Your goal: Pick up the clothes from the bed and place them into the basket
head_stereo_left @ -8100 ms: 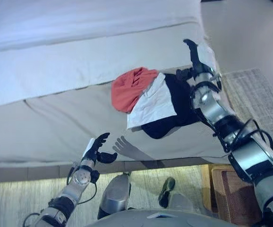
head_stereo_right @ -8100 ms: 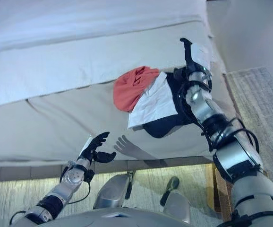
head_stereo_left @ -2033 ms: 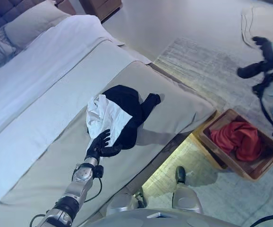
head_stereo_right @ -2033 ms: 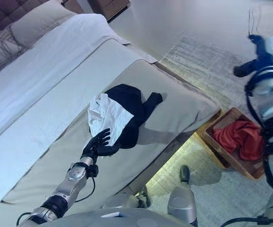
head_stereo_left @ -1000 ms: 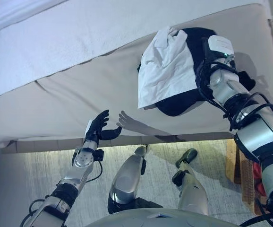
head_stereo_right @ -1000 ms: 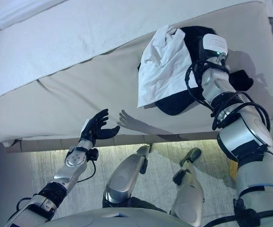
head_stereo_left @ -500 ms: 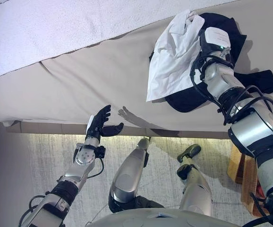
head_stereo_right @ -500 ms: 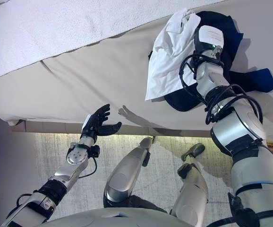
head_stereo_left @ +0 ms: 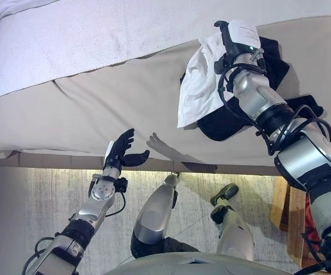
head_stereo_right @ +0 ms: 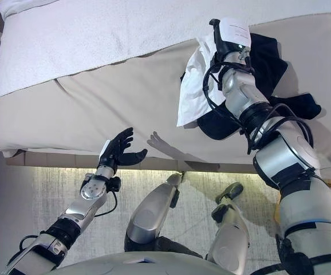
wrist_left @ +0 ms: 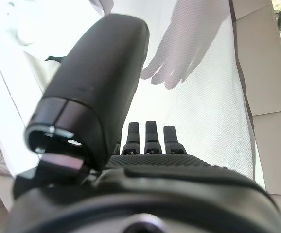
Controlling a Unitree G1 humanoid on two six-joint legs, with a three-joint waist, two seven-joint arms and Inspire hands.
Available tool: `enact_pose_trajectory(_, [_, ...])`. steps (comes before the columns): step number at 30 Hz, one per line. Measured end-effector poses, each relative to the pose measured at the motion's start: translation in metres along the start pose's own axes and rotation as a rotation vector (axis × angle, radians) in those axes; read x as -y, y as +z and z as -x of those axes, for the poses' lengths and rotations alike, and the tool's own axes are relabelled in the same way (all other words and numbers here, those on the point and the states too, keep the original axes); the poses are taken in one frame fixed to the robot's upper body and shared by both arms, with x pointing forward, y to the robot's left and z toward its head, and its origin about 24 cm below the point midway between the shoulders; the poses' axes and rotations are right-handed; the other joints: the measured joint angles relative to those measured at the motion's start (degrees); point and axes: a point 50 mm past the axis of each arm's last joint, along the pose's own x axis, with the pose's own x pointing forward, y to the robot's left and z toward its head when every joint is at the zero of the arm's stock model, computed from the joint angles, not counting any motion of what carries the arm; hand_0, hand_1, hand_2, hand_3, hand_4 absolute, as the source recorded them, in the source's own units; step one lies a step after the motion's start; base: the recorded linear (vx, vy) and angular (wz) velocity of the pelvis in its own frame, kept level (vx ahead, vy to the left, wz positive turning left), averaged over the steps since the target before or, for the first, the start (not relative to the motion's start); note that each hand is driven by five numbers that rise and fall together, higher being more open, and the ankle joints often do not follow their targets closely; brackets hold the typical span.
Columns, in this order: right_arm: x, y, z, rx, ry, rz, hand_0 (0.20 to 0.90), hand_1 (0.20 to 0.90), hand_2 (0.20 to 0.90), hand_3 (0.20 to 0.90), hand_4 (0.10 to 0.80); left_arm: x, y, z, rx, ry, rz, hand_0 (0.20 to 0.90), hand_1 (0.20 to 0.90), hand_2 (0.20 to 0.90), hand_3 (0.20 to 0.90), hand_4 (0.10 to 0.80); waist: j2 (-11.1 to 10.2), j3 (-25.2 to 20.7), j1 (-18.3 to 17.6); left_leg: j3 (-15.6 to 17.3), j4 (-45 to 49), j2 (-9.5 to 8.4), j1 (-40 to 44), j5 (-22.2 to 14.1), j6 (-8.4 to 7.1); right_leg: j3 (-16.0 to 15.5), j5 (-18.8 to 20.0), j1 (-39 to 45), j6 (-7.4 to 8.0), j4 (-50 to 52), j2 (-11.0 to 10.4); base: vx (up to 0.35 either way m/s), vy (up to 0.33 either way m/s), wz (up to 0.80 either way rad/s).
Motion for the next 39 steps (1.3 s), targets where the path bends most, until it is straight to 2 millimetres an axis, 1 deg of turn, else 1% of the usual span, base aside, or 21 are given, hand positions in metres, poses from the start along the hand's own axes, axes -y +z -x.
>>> enact_pose_trajectory(3, [0.001,0.003,0.001,-0.023,-0.007,0.005,0.9,0.9,0.9,0.9,0.8,-0.005,-0.007,0.005,-0.024,0.015,-0.005,0.9,0.9,0.9,0.9,0.8,-1.2,0.0,-0.3,0.5,-0.9,0.25,1.1,0.0,0.09,0.4,0.2,0.9,-0.25,-0.9,0.4,0.061,0.012,-0.05])
enact_pose_trajectory(5, [0.002,0.002,0.002,-0.028,-0.013,0.042,0.9,0.9,0.9,0.9,0.8,-0.008,-0.011,0.008,-0.039,0.025,-0.008,0.9,0.9,0.9,0.9,0.8,-2.0,-0.1,-0.4,0.9,-1.1,0.46,1.8,0.0,0.08,0.5,0.7,1.6,-0.74,-1.9,0.9,0.075,0.007,-0.09])
enact_pose_trajectory(7, [0.006,0.003,0.003,-0.015,-0.023,0.08,0.9,0.9,0.9,0.9,0.8,-0.011,-0.014,0.009,-0.058,0.034,-0.018,0.9,0.9,0.9,0.9,0.8,-2.5,-0.2,-0.6,1.1,-1.5,0.68,3.0,0.0,0.09,0.6,1.3,3.1,-0.59,-3.3,1.5,0.05,0.004,-0.07])
enact_pose_trajectory(9, [0.012,0.007,0.004,0.011,-0.036,0.088,0.9,0.9,0.9,0.9,0.8,-0.013,-0.014,0.009,-0.062,0.041,-0.017,0.9,0.9,0.9,0.9,0.8,-2.7,-0.2,-0.9,1.1,-1.8,0.77,3.8,0.0,0.09,0.5,1.3,4.1,-0.59,-3.9,1.7,0.023,0.008,-0.03])
enact_pose_trajectory(11, [0.015,0.015,0.005,0.046,-0.047,0.097,0.9,0.9,0.9,0.9,0.8,-0.017,-0.013,0.008,-0.058,0.058,-0.014,0.9,0.9,0.9,0.9,0.8,-3.3,-0.5,-1.3,1.4,-1.7,0.85,4.0,0.0,0.09,0.8,1.4,4.2,-0.79,-4.3,1.9,0.005,0.013,-0.07])
enact_pose_trajectory(15, [0.012,0.015,0.005,0.043,0.004,0.104,0.9,0.9,0.9,0.9,0.8,-0.017,-0.008,0.005,-0.041,0.06,-0.013,0.9,0.9,0.9,0.9,0.8,-3.8,-0.8,-1.2,1.3,-1.7,1.13,3.8,0.0,0.08,0.7,1.5,4.3,-0.8,-4.5,2.3,-0.02,-0.002,-0.01])
enact_pose_trajectory(18, [0.004,0.009,0.005,0.02,0.062,0.133,0.9,0.9,0.9,0.9,0.8,-0.017,-0.009,0.006,-0.045,0.06,-0.013,0.9,0.9,0.9,0.9,0.8,-3.8,-0.8,-0.8,1.0,-1.7,1.27,3.1,0.0,0.06,0.3,1.5,3.8,-0.79,-4.4,2.4,-0.066,-0.006,0.06])
enact_pose_trajectory(24, [-0.018,-0.015,0.005,-0.021,0.217,0.182,0.9,0.9,0.9,0.9,0.8,-0.018,-0.012,0.008,-0.056,0.055,-0.016,0.9,0.9,0.9,0.9,0.8,-3.8,-0.8,0.7,0.3,-1.2,1.08,0.4,0.2,-0.17,-0.2,1.4,1.5,-0.79,-4.3,2.2,-0.036,0.007,0.05])
enact_pose_trajectory(27, [-0.026,-0.018,0.006,-0.022,0.278,0.16,0.9,0.9,0.9,0.9,0.8,-0.019,-0.012,0.008,-0.054,0.056,-0.02,0.9,0.9,0.9,0.9,0.8,-3.8,-0.8,1.2,-0.3,-1.1,0.96,-0.1,0.3,-0.36,-0.8,1.4,1.4,-0.78,-4.3,2.1,-0.006,0.002,0.11])
enact_pose_trajectory(31, [-0.034,-0.02,0.006,-0.021,0.315,0.156,0.9,0.9,0.9,0.9,0.8,-0.02,-0.011,0.008,-0.05,0.054,-0.022,0.9,0.9,0.9,0.9,0.8,-3.7,-0.7,2.0,-0.8,-0.8,0.62,-1.6,0.3,-0.41,-1.3,1.4,0.3,-0.78,-4.3,1.8,-0.025,0.018,0.06])
enact_pose_trajectory(34, [-0.032,-0.029,0.004,-0.054,0.318,0.167,0.9,0.9,0.9,0.9,0.8,-0.019,-0.004,0.007,-0.018,0.047,-0.02,0.9,0.9,0.9,0.9,0.8,-3.7,-0.7,2.8,-1.1,-0.4,0.4,-4.1,0.4,-0.48,-1.4,1.4,-2.2,-0.73,-3.2,1.3,-0.041,0.007,0.07])
enact_pose_trajectory(35, [-0.029,-0.031,0.003,-0.066,0.308,0.165,0.9,0.9,0.9,0.9,0.8,-0.019,-0.001,0.006,-0.008,0.046,-0.02,0.9,0.9,0.9,0.9,0.8,-3.7,-0.7,3.0,-1.5,-0.2,0.29,-5.5,0.6,-0.86,-1.6,1.4,-3.4,-0.74,-2.8,1.1,-0.008,-0.011,0.09])
enact_pose_trajectory(39, [-0.025,-0.036,0.001,-0.086,0.28,0.161,0.9,0.9,0.9,0.9,0.8,-0.018,0.001,0.007,0.002,0.04,-0.017,0.9,0.9,0.9,0.9,0.8,-3.6,-0.7,3.6,-2.1,0.4,-0.16,-7.5,0.7,-0.92,-2.3,1.4,-5.2,-0.74,-2.0,0.4,-0.001,-0.011,0.09])
